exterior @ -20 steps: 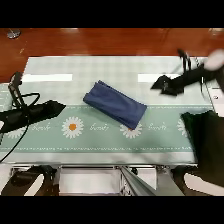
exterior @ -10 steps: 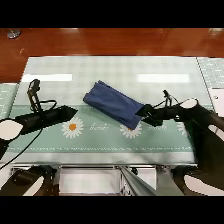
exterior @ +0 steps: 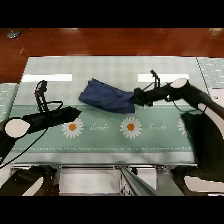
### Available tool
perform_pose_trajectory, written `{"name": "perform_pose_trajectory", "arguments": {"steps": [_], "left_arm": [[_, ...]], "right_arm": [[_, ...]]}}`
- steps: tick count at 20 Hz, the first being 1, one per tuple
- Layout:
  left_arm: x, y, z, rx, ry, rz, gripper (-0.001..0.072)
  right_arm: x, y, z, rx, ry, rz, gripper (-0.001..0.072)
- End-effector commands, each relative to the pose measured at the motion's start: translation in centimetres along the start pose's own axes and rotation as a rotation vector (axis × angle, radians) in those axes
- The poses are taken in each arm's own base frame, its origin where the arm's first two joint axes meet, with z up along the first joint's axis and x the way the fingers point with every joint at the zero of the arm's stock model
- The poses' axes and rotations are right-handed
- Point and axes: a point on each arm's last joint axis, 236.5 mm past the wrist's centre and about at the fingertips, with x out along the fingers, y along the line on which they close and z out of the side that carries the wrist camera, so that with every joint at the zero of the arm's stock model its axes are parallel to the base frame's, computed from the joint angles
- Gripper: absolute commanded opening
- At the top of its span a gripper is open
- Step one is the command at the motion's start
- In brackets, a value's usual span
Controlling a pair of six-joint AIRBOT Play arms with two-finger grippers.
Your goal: Fold the shirts.
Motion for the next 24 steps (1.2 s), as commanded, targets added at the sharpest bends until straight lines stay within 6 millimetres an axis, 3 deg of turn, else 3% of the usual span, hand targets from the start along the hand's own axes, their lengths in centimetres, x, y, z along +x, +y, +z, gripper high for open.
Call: {"name": "perform_pose_trajectory", "arguments": {"steps": [1, 4, 6, 9, 12, 14, 16, 18, 20, 22, 24], "left_arm": [[0.2, 0.1, 0.2, -0.001, -0.008, 0.002, 0.002], [0.2, 0.1, 0.2, -0.001, -0.006, 0.003, 0.002], [0.2, 0.1, 0.2, -0.002, -0.005, 0.002, 0.0021], [0.2, 0.1, 0.2, -0.002, -0.005, 0.002, 0.0021], [0.2, 0.1, 0.2, -0.002, -0.005, 0.002, 0.002], [0.2, 0.1, 0.2, -0.002, -0.007, 0.002, 0.002], [0.2, 0.1, 0.4, -0.002, -0.016, 0.001, 0.002], [0.2, 0.0, 0.7, -0.002, -0.029, 0.0, 0.002], [0.2, -0.1, 1.0, -0.009, -0.04, -0.007, 0.002], [0.2, -0.2, 1.1, -0.01, -0.043, -0.007, 0.002], [0.2, -0.1, 1.1, -0.01, -0.043, -0.007, 0.002]], "right_arm": [[-5.3, 5.7, 4.2, -0.23, -0.028, -0.064, 0.0021], [-12.0, 8.7, 7.7, -0.34, -0.125, -0.188, 0.0021], [-16.7, 9.2, 9.0, -0.341, -0.181, -0.243, 0.0021], [-23.5, 6.9, 9.4, -0.251, -0.221, -0.318, 0.0021], [-29.5, 2.2, 7.5, -0.069, -0.227, -0.39, 0.0021], [-33.8, -1.5, 4.8, 0.062, -0.217, -0.49, 0.0021], [-38.1, -3.9, 3.1, 0.169, -0.318, -0.57, 0.0021], [-41.2, -6.2, -0.2, 0.277, -0.376, -0.653, 0.0021], [-43.5, -9.7, -5.5, 0.415, -0.392, -0.789, 0.0021], [-45.3, -13.2, -12.2, 0.585, -0.374, -0.947, 0.0021], [-45.6, -15.6, -18.9, 0.794, -0.367, -1.042, 0.0021]]}}
